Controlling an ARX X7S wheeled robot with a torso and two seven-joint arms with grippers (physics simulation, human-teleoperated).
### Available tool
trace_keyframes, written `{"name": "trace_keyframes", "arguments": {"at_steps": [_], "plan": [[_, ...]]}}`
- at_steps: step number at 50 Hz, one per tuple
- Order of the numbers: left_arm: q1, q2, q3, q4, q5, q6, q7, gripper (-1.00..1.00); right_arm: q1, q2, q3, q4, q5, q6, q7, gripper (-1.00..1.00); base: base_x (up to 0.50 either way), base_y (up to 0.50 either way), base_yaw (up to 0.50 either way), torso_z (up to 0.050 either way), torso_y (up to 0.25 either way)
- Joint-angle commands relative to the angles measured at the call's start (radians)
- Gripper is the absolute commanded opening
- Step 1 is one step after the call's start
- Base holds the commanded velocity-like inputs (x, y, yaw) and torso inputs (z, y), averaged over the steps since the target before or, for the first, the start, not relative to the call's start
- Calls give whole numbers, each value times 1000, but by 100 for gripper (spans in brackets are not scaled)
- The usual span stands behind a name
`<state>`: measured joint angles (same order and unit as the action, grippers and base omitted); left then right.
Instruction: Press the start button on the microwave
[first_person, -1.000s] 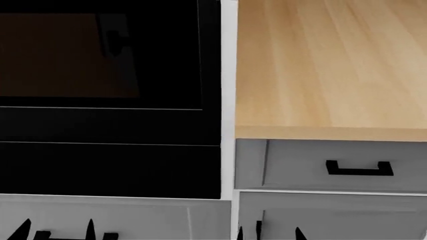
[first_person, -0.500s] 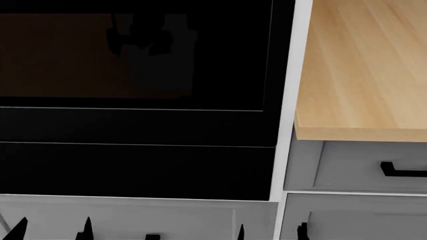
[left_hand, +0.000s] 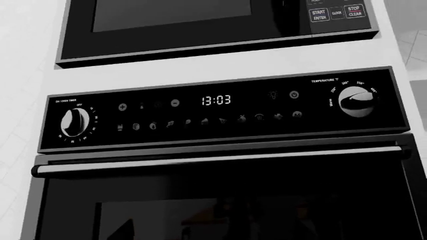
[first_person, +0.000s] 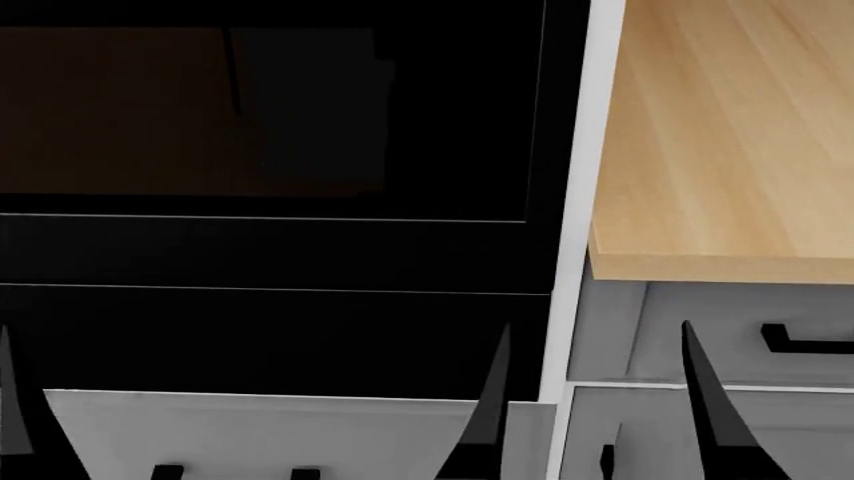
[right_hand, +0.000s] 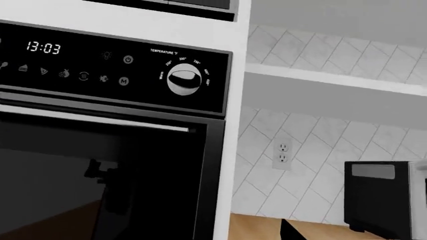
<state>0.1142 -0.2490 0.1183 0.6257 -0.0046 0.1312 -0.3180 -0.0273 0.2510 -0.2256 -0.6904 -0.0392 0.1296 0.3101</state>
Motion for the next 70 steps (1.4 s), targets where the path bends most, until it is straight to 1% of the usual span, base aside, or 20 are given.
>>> {"name": "trace_keyframes", "arguments": {"at_steps": [1,6,15,35,43,44,45,46,48,49,51,52,53,54,55,56,60,61,65,70], "plan": [[43,-25,-13,62,36,173,-25,100,-26,40,-16,-120,-75,-59,46,100,0,0,0,0,0],[42,-28,-12,72,22,167,-25,100,-34,54,-20,-119,-55,-105,39,100,0,0,0,0,0],[38,-36,-2,75,27,165,-23,100,-37,68,-27,-106,-37,-145,32,100,426,0,0,0,0],[36,-43,-1,84,25,163,-34,100,-25,73,-32,-109,-8,-139,31,100,442,0,0,0,0],[42,-46,-1,78,28,172,-40,100,-33,81,-36,-116,7,-150,27,100,0,0,0,0,0],[42,-46,-1,77,28,170,-41,100,-32,81,-38,-123,0,-141,28,100,0,0,0,0,0],[41,-47,-1,74,26,168,-41,100,-20,72,-36,-141,-25,-98,37,100,0,0,0,0,0],[40,-47,-1,69,27,169,-42,100,-10,94,-51,-150,14,-118,-1,100,0,0,0,0,0],[41,-48,-2,67,26,169,-43,100,24,83,-46,-216,-2,-9,0,100,0,0,0,0,0],[41,-49,-3,66,23,170,-44,100,57,83,-56,-253,-28,74,-12,100,0,0,0,0,0],[43,-49,-4,60,18,176,-46,100,144,71,-42,-347,-6,231,-40,100,0,0,0,0,0],[43,-49,-4,58,16,178,-47,100,176,51,-32,-356,-28,281,-46,100,0,0,0,0,0],[43,-50,-2,57,15,179,-46,100,207,10,-8,-357,-47,313,-80,100,0,0,0,0,0],[41,-50,-2,55,15,179,-47,100,231,-60,21,-357,-101,331,-168,100,0,0,0,0,0],[40,-50,-1,51,13,182,-47,100,275,-210,79,-357,-214,365,-318,100,0,0,0,0,0],[39,-51,0,51,12,182,-46,100,321,-250,86,-357,-230,396,-386,100,0,0,0,0,0],[39,-53,1,44,10,185,-48,100,566,-251,72,-357,-231,626,-462,100,0,0,0,0,0],[39,-53,1,43,11,186,-49,100,650,-251,73,-357,-220,689,-483,100,0,0,0,0,0],[36,-55,3,42,7,187,-49,100,918,-251,35,-357,-275,960,-562,100,0,0,0,0,0],[33,-58,3,37,8,187,-51,100,1252,-251,-23,-357,-371,1313,-716,100,0,0,0,0,0]]}}
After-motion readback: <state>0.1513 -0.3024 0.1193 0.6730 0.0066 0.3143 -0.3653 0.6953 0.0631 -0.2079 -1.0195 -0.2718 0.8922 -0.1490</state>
